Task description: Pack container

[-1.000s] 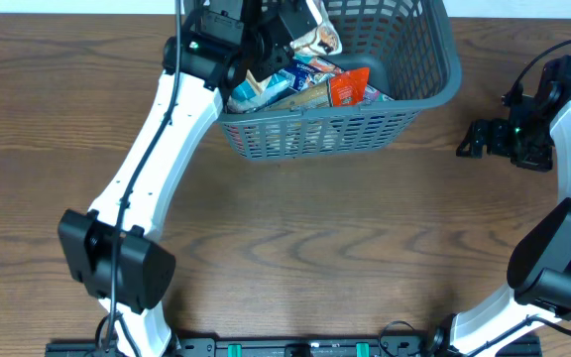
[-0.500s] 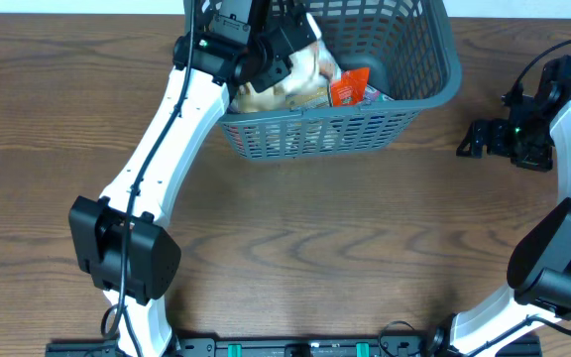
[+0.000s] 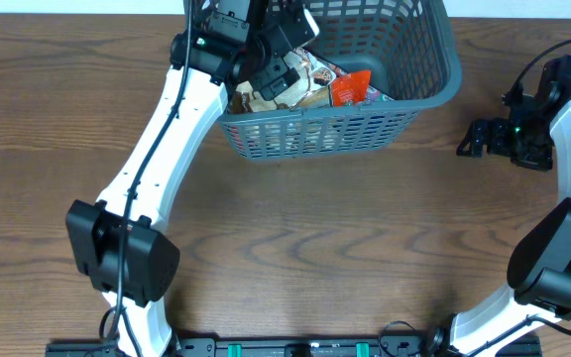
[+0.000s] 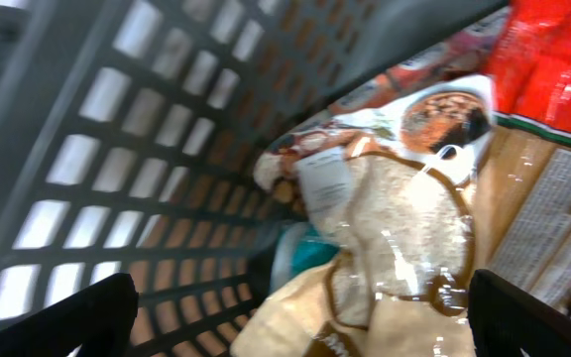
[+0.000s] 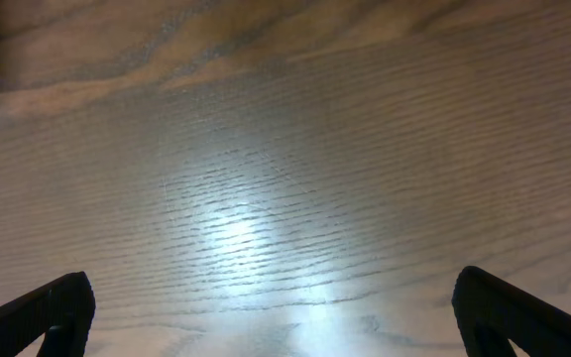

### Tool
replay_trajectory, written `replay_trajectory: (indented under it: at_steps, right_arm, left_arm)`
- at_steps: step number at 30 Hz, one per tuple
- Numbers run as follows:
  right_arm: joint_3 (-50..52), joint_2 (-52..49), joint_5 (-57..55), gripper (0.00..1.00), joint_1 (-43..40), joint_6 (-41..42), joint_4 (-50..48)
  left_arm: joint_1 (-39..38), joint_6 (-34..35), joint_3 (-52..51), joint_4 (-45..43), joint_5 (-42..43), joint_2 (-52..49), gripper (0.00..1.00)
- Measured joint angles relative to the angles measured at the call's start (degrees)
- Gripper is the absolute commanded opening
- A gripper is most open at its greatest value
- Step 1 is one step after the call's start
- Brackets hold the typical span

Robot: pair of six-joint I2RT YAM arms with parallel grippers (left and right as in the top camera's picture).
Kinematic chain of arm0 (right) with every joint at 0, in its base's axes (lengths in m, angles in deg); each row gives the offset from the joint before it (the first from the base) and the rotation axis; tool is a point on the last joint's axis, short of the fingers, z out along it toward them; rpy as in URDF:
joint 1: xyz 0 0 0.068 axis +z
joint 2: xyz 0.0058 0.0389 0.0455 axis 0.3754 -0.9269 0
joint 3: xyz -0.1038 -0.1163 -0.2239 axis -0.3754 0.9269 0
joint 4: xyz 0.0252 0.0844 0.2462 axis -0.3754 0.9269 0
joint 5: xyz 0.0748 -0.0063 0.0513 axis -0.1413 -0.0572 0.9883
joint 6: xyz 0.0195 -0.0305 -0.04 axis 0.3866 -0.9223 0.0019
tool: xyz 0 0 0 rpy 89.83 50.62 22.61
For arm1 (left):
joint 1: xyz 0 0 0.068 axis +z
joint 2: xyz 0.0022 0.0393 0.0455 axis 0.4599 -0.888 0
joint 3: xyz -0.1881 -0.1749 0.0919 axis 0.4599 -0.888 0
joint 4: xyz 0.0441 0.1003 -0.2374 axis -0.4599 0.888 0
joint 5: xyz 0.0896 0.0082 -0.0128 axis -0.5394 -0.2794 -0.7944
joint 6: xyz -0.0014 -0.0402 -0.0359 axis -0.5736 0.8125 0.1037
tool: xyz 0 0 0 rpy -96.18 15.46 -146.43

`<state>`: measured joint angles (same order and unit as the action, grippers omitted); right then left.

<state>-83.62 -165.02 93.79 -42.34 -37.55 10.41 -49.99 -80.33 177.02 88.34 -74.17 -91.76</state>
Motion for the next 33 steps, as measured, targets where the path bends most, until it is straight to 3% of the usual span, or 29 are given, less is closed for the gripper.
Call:
replay_trajectory:
  at_steps: [10,16,23,28,33]
  right_arm:
    - [0.00,0.02,0.00,0.99,0.00,0.00,-0.33]
    - [0.15,2.19,0.00,0.99,0.00,-0.02,-5.09]
    - [0.17,12.90,0.52,0.99,0.00,-2.82,-15.63]
    - [0.15,18.99,1.62,0.99,0.26,-4.74,-18.49]
    - [0.15,22.38,1.95,0.99,1.40,-5.38,-17.97]
  left_arm:
    - [0.46,3.78,0.00,-11.17,-7.32,11.50,0.99]
    - [8.15,15.19,0.52,-5.31,-13.40,20.98,0.99]
    - [20.65,26.69,0.15,-0.37,-17.22,25.18,0.99]
    - [23.74,32.24,-5.86,-1.33,-17.35,28.59,0.99]
    - [23.80,36.11,-18.23,-6.86,-17.31,34.42,0.99]
